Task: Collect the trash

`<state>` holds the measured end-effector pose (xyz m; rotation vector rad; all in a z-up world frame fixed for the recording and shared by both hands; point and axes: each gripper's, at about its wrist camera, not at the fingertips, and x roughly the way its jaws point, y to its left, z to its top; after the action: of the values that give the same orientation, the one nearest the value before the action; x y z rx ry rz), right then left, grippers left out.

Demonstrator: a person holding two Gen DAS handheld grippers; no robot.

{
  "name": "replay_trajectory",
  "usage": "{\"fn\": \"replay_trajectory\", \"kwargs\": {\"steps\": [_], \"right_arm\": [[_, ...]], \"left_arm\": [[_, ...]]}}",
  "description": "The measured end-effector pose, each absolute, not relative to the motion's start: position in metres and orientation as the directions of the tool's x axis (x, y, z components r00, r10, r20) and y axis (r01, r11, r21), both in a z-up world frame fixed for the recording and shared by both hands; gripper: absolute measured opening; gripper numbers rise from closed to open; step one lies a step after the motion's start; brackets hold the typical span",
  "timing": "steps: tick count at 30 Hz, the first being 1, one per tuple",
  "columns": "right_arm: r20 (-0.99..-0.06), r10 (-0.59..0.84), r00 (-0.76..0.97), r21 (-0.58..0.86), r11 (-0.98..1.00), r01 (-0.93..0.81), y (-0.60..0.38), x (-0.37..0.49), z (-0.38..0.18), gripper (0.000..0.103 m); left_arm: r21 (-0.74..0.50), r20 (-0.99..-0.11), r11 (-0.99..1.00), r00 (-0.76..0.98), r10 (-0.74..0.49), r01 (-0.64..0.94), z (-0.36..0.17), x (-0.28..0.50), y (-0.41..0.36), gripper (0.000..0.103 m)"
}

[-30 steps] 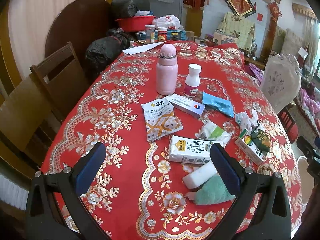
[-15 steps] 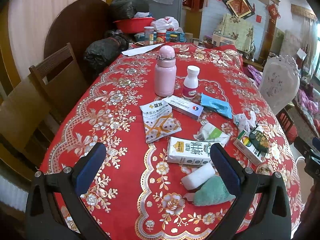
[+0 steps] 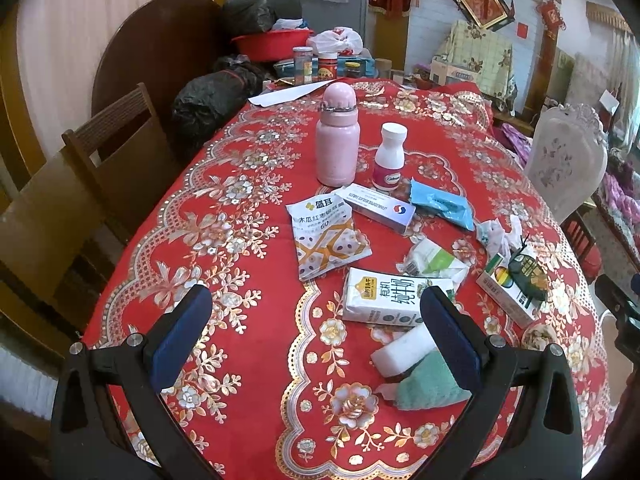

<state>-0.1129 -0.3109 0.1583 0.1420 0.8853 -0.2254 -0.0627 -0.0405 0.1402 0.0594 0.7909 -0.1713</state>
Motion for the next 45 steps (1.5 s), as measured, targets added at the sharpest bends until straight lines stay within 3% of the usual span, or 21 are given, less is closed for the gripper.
{"fn": "replay_trajectory", "kwargs": {"steps": [45], "right_arm": [[-0.814,-0.1,0.572,0.034,0.975,0.22,-0.309,-0.102,0.137,0.103]], "left_arm": [[-0.027,-0.748,0.979,0.646,-0.152,0.2,0.123,-0.051,-0.046,0.103]]}}
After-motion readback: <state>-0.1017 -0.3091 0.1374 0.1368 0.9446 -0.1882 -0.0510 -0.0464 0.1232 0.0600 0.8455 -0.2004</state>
